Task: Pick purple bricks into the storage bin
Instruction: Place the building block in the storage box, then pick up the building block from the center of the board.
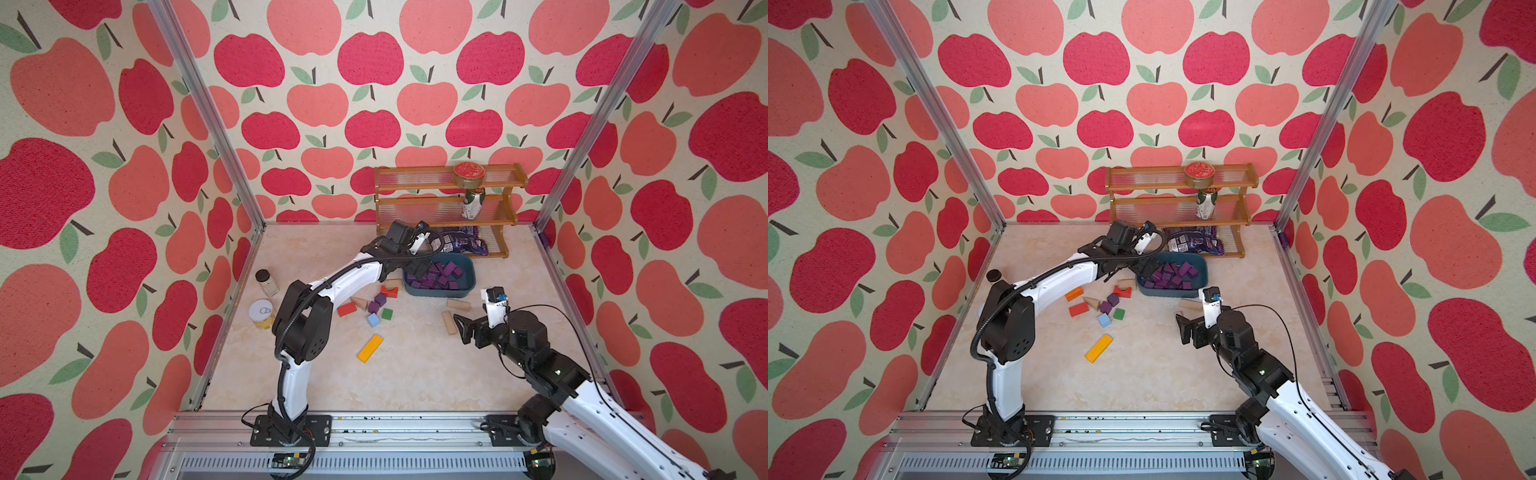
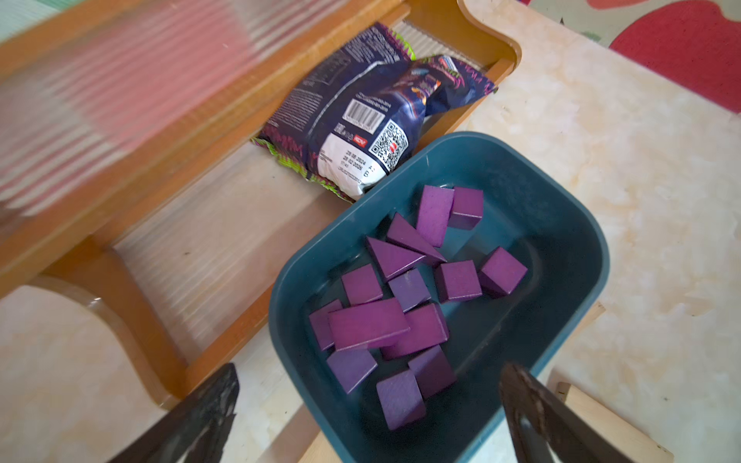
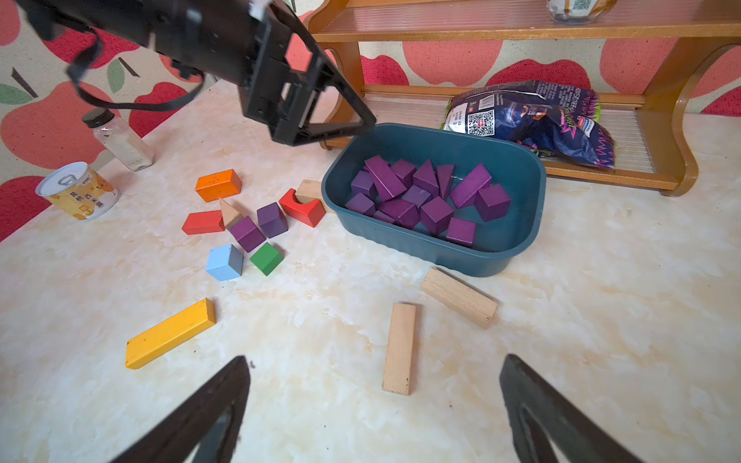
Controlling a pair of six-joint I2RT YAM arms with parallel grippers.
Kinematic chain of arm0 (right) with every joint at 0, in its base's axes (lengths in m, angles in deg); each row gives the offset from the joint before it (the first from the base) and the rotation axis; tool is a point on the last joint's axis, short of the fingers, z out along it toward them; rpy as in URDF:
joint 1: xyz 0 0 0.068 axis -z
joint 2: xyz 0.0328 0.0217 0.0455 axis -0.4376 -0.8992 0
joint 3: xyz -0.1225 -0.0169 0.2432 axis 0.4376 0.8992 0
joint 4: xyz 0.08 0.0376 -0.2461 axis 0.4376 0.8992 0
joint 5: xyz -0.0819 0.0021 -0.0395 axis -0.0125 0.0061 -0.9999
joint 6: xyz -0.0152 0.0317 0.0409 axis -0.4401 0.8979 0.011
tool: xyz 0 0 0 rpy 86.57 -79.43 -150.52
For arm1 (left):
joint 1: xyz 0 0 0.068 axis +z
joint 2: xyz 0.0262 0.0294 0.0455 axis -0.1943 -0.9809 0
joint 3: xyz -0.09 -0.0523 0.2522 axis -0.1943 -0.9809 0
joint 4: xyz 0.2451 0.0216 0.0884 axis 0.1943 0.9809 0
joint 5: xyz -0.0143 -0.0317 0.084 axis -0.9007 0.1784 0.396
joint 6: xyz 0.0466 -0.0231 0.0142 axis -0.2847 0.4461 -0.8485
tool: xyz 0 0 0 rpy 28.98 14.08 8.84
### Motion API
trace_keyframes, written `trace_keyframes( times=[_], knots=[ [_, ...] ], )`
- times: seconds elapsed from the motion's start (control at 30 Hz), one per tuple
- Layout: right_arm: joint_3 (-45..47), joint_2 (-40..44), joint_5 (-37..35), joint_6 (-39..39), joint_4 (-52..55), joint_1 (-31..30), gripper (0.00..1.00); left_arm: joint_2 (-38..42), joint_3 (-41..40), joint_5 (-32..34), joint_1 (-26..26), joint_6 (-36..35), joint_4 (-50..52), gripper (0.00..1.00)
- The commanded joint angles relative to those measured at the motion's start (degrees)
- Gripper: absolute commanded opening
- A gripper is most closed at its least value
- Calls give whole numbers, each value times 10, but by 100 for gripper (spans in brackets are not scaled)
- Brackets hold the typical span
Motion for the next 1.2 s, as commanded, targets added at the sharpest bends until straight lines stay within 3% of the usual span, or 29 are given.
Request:
trace_keyframes(
  times=[0.0,0.17,0.33,0.6,0.7,0.77,1.0,1.17],
  knots=[
    [-4,8,13,16,17,9,99,77,-69,39,-1,23,-90,99],
    [-19,-16,63,20,-1,10,99,171,-182,75,-1,33,-135,99],
    [-46,-96,120,32,-44,6,99,259,-289,103,-1,37,-160,99],
    [-139,-281,143,24,-83,-28,99,425,-470,165,16,47,-228,99],
    [-171,-345,135,21,-99,-40,99,470,-525,141,43,70,-234,99],
    [-189,-382,135,20,-113,-45,99,481,-545,119,64,84,-214,99],
    [-281,-516,134,-2,-108,-71,95,563,-644,189,73,88,-244,99],
    [-333,-595,125,-10,-102,-80,93,620,-695,199,82,98,-261,99]
  ],
)
